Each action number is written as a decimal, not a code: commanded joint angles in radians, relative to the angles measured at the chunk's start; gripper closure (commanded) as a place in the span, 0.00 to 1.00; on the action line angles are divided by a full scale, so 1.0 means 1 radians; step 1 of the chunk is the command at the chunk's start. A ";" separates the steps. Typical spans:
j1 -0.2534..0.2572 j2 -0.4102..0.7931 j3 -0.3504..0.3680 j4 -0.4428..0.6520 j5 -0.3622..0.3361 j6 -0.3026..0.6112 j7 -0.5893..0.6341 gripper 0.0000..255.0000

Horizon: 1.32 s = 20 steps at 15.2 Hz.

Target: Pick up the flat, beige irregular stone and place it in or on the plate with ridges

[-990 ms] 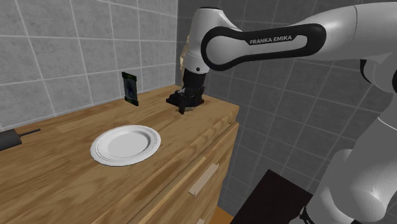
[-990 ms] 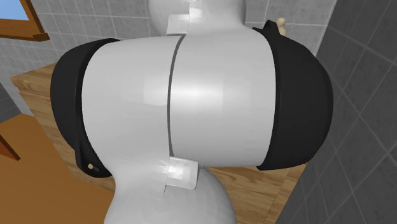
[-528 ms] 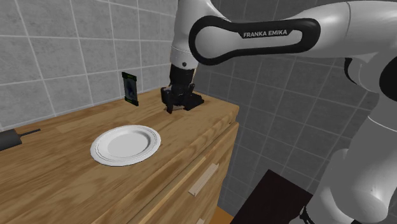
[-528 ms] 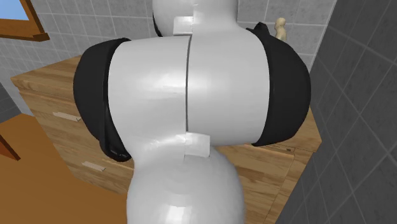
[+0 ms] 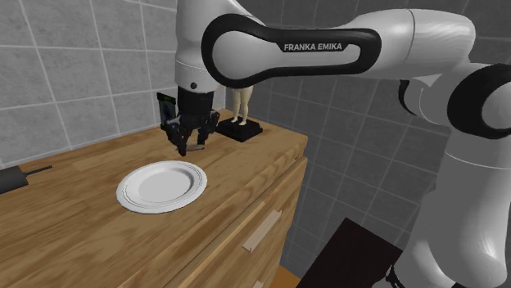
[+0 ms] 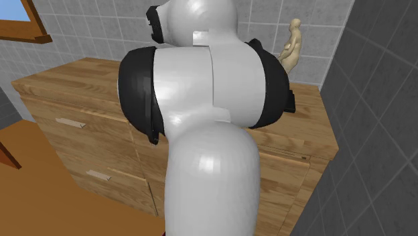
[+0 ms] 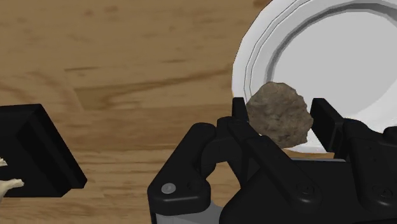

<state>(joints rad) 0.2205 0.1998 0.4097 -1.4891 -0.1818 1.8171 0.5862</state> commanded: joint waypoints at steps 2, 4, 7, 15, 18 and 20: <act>0.066 0.101 0.019 0.139 -0.054 -0.056 0.073 1.00; 0.118 0.179 0.025 0.250 -0.092 -0.099 0.111 1.00; 0.127 0.192 0.023 0.241 -0.098 -0.080 0.123 1.00; 0.108 0.174 0.021 0.106 -0.095 0.036 0.137 1.00; 0.104 0.172 0.020 0.064 -0.097 0.077 0.143 1.00; 0.103 0.172 0.020 0.054 -0.097 0.086 0.144 1.00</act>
<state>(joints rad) 0.3242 0.3717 0.4298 -1.4312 -0.2790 1.8986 0.7307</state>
